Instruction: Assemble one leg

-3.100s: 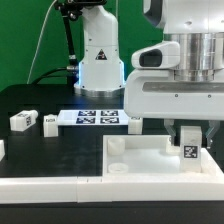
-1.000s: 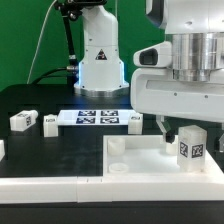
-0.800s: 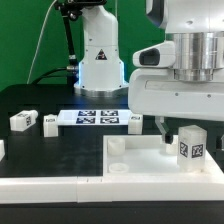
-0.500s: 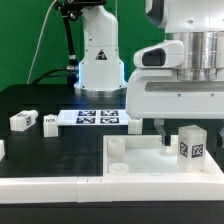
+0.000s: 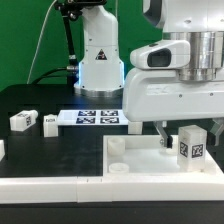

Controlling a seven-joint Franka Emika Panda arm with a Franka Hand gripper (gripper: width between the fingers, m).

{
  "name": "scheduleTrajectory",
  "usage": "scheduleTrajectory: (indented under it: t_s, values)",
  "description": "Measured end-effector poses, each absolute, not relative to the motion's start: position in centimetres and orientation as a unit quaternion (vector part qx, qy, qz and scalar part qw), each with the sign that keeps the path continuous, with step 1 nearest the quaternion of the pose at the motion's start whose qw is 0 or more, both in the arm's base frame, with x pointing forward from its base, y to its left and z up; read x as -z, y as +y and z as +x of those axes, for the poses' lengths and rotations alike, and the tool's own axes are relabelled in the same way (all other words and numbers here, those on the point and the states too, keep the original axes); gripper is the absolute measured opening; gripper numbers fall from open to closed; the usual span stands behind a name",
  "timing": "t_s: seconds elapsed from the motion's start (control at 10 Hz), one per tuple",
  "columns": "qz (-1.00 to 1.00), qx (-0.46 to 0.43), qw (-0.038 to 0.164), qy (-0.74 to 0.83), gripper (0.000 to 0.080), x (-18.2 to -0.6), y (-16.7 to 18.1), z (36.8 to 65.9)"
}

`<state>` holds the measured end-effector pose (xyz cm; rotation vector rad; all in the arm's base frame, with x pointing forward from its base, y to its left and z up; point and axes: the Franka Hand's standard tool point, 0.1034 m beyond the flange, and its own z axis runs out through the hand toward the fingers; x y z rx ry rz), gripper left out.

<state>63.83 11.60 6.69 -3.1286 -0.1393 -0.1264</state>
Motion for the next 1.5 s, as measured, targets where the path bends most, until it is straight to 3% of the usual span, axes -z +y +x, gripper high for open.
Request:
scheduleTrajectory:
  t_s: [0.1, 0.2, 0.3, 0.9, 1.4, 1.5]
  values:
    - [-0.998, 0.04, 0.004, -0.038, 0.0387, -6.7, 11.6, 63.8]
    - [-0.999, 0.04, 0.005, -0.028, 0.0387, -6.7, 11.6, 63.8]
    - [-0.999, 0.04, 0.005, -0.028, 0.029, -6.7, 11.6, 63.8]
    - [-0.978, 0.037, 0.01, 0.204, 0.0291, -6.6, 11.2, 63.6]
    - [-0.933, 0.038, -0.008, 0.358, 0.0298, -6.6, 9.2, 63.3]
    - [-0.934, 0.038, -0.007, 0.354, 0.0413, -6.6, 9.3, 63.3]
